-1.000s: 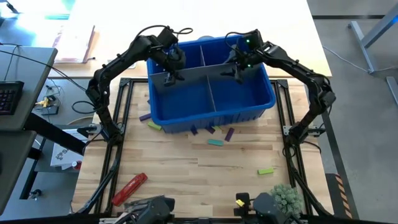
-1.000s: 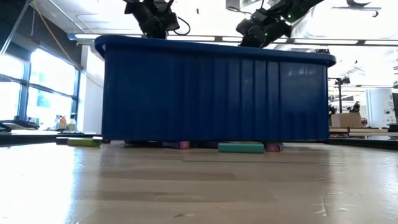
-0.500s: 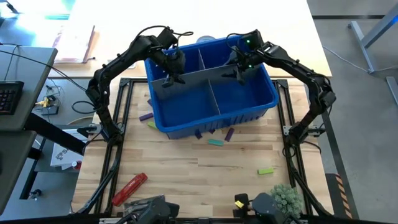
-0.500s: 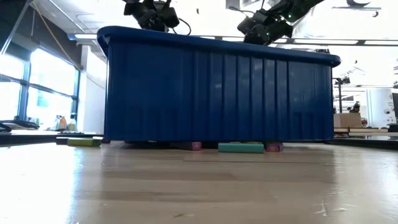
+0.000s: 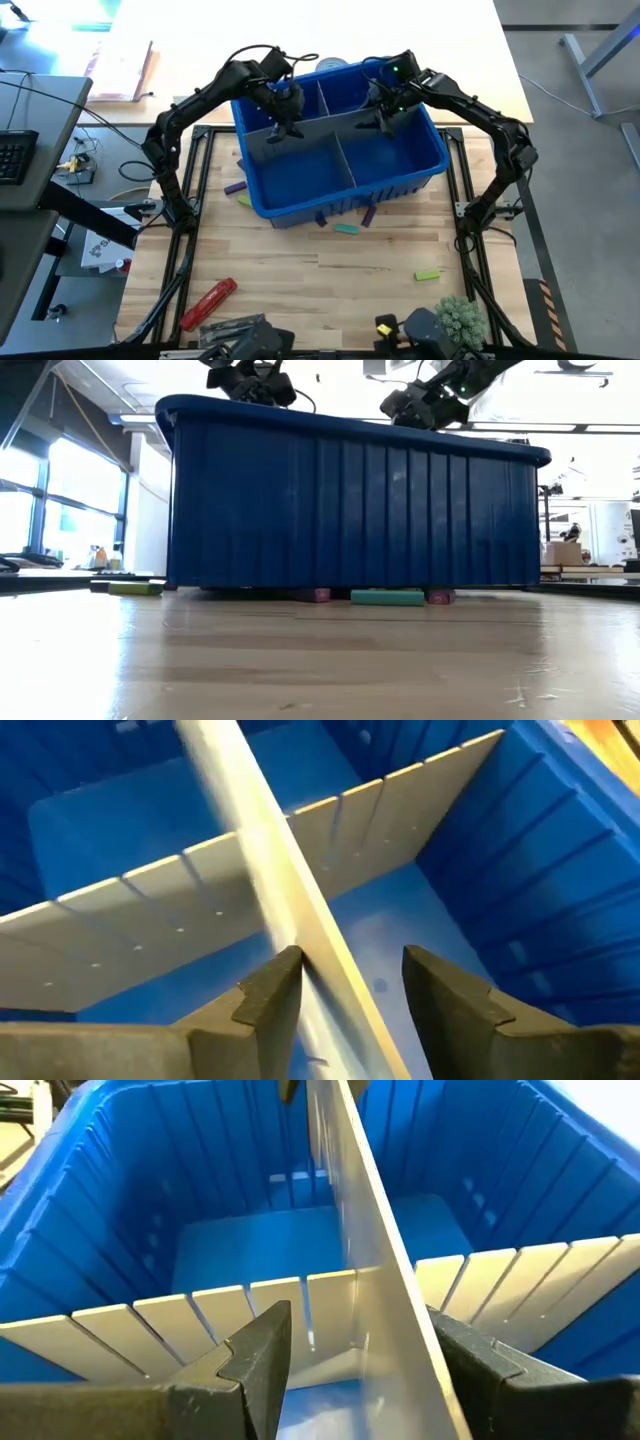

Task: Sort blocks

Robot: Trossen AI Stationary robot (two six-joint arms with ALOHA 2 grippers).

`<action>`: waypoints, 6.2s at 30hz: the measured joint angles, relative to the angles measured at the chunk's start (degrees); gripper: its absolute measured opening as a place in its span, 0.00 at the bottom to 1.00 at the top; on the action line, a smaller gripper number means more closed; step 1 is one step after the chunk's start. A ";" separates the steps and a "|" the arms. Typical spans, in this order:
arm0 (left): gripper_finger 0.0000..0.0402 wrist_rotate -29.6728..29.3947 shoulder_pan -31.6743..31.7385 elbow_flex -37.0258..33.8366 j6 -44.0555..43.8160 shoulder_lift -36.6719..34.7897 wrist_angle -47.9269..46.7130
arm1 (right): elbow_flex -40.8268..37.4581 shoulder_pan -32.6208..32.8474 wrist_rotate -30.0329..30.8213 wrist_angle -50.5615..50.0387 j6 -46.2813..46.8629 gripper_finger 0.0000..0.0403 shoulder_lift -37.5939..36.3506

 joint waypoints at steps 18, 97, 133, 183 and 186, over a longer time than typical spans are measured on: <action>0.38 -1.08 1.18 -8.29 -2.25 0.33 2.26 | -0.11 -0.02 8.88 1.53 0.53 0.44 0.08; 0.00 -74.58 -23.82 -53.13 -57.98 -21.68 62.13 | -34.73 16.11 64.26 39.96 47.20 0.00 -17.07; 0.38 -54.34 -1.57 -45.05 -69.40 -42.15 30.04 | 18.50 -12.49 51.44 -16.08 43.55 0.35 6.39; 0.22 -61.93 0.72 -44.92 -86.75 -25.68 21.62 | 24.45 -14.06 45.57 -24.77 47.58 0.18 19.56; 0.22 -61.79 1.40 -44.64 -84.87 -25.85 22.32 | 24.37 -14.14 43.98 -24.42 47.43 0.18 19.24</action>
